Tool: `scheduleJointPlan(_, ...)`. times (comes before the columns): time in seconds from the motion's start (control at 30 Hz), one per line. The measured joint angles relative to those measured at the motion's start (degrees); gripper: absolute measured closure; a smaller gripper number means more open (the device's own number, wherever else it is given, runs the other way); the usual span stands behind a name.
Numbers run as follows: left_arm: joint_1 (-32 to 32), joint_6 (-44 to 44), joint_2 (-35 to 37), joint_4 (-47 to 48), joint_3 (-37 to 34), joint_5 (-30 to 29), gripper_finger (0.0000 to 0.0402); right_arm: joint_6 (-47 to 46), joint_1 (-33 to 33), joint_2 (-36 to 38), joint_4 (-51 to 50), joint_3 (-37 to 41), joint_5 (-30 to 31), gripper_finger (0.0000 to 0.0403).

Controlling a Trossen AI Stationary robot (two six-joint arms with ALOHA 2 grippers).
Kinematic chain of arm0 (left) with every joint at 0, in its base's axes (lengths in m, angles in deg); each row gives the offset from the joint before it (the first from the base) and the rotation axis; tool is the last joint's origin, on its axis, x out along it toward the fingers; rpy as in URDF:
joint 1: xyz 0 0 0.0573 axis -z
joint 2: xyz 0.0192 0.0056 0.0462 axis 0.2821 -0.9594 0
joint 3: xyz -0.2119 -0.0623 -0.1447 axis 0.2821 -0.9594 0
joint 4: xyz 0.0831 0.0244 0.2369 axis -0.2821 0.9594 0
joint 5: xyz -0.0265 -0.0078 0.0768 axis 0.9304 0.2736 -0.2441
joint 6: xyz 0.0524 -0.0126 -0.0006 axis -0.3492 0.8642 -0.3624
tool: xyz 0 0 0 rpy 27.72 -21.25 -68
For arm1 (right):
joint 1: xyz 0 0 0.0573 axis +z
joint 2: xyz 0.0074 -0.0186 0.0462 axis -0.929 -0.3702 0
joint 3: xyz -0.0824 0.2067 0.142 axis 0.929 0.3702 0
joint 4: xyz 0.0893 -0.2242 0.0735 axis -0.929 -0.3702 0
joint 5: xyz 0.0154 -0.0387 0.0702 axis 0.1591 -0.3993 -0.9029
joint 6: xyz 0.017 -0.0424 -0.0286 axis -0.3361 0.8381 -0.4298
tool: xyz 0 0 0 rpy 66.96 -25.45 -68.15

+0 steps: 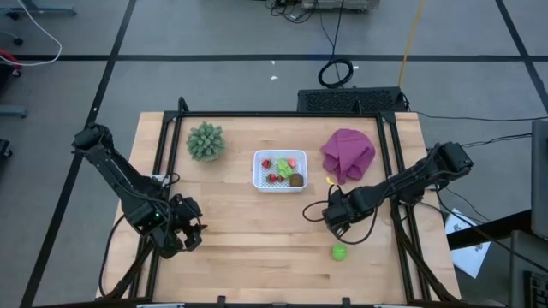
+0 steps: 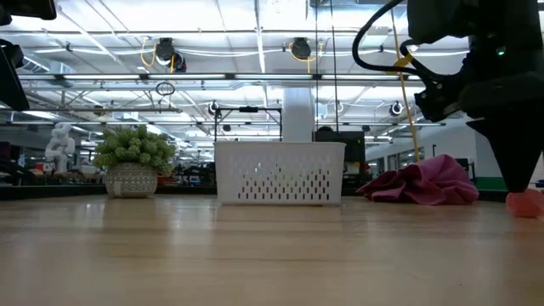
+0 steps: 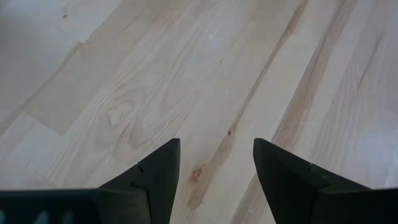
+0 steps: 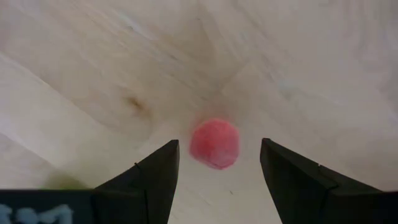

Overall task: Pick and placing Produce into tupperware
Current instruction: Put the pink peach into the white bin

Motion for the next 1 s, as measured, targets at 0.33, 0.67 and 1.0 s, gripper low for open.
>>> scheduleJointPlan(0.33, 0.0, 0.0, 0.0, 0.0, 0.0, 0.3, 0.0195, 1.4, -1.3, 0.0, -0.1, 0.0, -0.1, 0.0188)
scheduleJointPlan(0.67, 0.0, 0.0, 0.0, 0.0, 0.0, 1.2, 0.0195, 0.8, -1.3, 0.0, -0.8, 0.0, -0.3, 0.0188)
scheduleJointPlan(1.0, 0.0, 0.0, 0.0, 0.0, 0.0, 1.3, 0.0195, 0.7, -1.1, 0.0, 0.7, 0.0, -1.5, 0.0188)
